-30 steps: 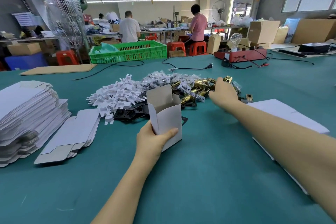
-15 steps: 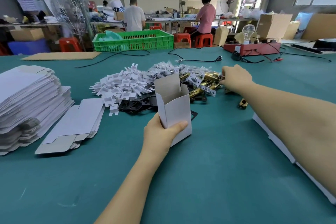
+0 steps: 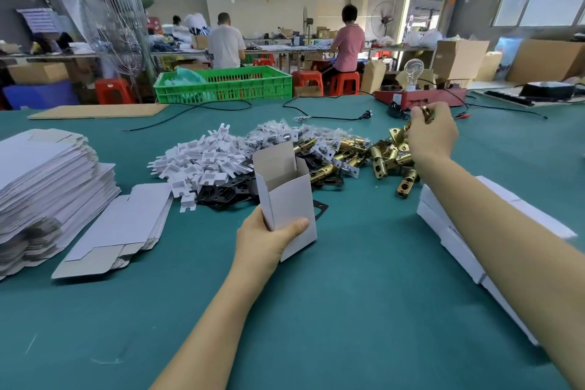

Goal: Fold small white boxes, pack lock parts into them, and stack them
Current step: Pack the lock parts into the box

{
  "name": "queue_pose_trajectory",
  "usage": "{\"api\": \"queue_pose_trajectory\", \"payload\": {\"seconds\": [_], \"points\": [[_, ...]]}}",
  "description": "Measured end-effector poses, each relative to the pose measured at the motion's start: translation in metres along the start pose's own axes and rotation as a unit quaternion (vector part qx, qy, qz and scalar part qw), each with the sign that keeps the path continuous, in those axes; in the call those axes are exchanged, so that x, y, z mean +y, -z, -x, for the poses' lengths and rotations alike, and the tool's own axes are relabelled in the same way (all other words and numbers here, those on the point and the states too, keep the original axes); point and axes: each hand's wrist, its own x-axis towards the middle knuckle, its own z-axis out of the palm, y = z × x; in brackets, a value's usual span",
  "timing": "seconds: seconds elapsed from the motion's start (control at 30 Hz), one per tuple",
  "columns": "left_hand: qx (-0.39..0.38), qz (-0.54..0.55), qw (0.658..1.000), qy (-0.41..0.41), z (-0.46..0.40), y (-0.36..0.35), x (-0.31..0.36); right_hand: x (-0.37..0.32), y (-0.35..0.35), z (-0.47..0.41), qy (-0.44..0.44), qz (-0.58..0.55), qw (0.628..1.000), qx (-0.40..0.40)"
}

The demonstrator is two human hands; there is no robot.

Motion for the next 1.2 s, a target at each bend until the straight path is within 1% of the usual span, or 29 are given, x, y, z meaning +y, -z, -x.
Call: {"api": "queue_pose_trajectory", "payload": {"seconds": [0.03, 0.1, 0.17, 0.27, 0.37, 0.47, 0.53, 0.6, 0.67, 0.73, 0.77, 0.87, 0.97, 1.03, 1.2], "points": [[-0.001, 0.000, 1.000, 0.000, 0.000, 0.000, 0.000, -0.005, 0.007, 0.006, -0.038, -0.063, 0.997, -0.002], [-0.002, 0.000, 1.000, -0.001, 0.001, 0.000, 0.002, -0.013, 0.022, 0.018, -0.111, -0.175, 0.978, -0.022], [-0.002, 0.002, 1.000, -0.002, 0.003, 0.000, 0.003, -0.020, 0.036, 0.031, -0.152, -0.233, 0.958, -0.062], [-0.006, -0.002, 1.000, -0.004, 0.004, 0.000, 0.004, -0.029, 0.048, 0.049, -0.155, -0.243, 0.951, -0.110], [-0.006, -0.004, 1.000, -0.005, 0.005, 0.000, 0.005, -0.039, 0.054, 0.061, -0.149, -0.254, 0.947, -0.132], [-0.008, -0.014, 1.000, -0.013, 0.006, -0.001, 0.005, -0.049, 0.057, 0.068, -0.154, -0.280, 0.933, -0.167], [-0.017, -0.031, 0.999, -0.028, 0.008, -0.002, 0.005, -0.058, 0.061, 0.069, -0.177, -0.310, 0.911, -0.205], [-0.036, -0.077, 0.995, -0.057, 0.012, -0.004, 0.005, -0.066, 0.066, 0.069, -0.208, -0.344, 0.882, -0.248], [-0.056, -0.106, 0.990, -0.079, 0.016, -0.007, 0.007, -0.073, 0.071, 0.069, -0.219, -0.361, 0.860, -0.286], [-0.059, -0.112, 0.988, -0.088, 0.018, -0.009, 0.008, -0.078, 0.075, 0.071, -0.204, -0.359, 0.854, -0.316], [-0.057, -0.114, 0.988, -0.091, 0.019, -0.010, 0.008, -0.080, 0.076, 0.073, -0.188, -0.346, 0.858, -0.331], [-0.057, -0.124, 0.986, -0.100, 0.020, -0.011, 0.008, -0.086, 0.076, 0.079, -0.110, -0.284, 0.875, -0.377], [-0.049, -0.127, 0.986, -0.101, 0.023, -0.012, 0.011, -0.092, 0.073, 0.087, -0.023, -0.218, 0.882, -0.418], [-0.044, -0.121, 0.987, -0.094, 0.023, -0.012, 0.013, -0.094, 0.069, 0.093, 0.021, -0.175, 0.890, -0.421], [-0.037, -0.113, 0.989, -0.082, 0.023, -0.012, 0.014, -0.094, 0.058, 0.104, 0.113, -0.093, 0.906, -0.398]]}}
